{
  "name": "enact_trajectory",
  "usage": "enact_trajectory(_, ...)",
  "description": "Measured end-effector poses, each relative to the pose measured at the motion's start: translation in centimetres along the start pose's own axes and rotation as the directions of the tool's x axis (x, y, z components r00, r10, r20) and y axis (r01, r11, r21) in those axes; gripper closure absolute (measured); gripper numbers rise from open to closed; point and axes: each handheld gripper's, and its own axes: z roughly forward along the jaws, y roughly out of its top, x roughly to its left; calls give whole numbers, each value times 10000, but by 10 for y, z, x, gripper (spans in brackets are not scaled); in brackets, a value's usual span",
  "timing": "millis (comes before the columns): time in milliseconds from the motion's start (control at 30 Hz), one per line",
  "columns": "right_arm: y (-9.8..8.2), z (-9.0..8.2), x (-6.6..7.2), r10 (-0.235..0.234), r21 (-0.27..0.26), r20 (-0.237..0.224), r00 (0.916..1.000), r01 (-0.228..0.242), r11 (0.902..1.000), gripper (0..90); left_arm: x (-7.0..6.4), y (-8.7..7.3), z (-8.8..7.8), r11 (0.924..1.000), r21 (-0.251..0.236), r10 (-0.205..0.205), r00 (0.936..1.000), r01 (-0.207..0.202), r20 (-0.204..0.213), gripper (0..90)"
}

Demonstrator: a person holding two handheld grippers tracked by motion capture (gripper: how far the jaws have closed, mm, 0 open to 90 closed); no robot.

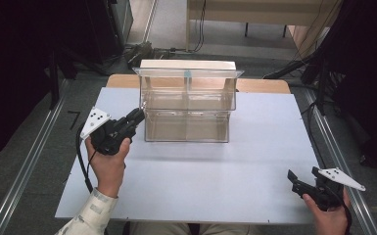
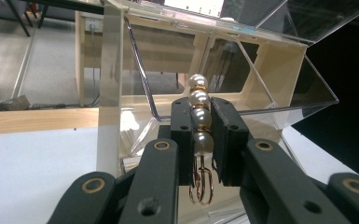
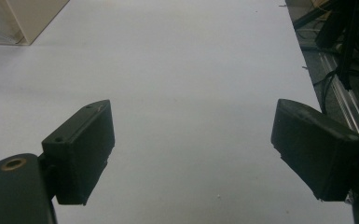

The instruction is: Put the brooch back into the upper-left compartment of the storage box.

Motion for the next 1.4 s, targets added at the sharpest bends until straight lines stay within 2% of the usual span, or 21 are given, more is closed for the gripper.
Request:
enact_trajectory(700, 0, 0, 0, -29, -9, -27, 10000, 29, 10000, 117, 5, 7, 12, 9998, 43, -185, 9998, 186, -75, 805)
enact_trajectory(1400, 0, 0, 0, -23, -13, -47, 10000, 23, 10000, 117, 2, 20, 29, 9998, -79, -160, 9998, 160, -96, 805)
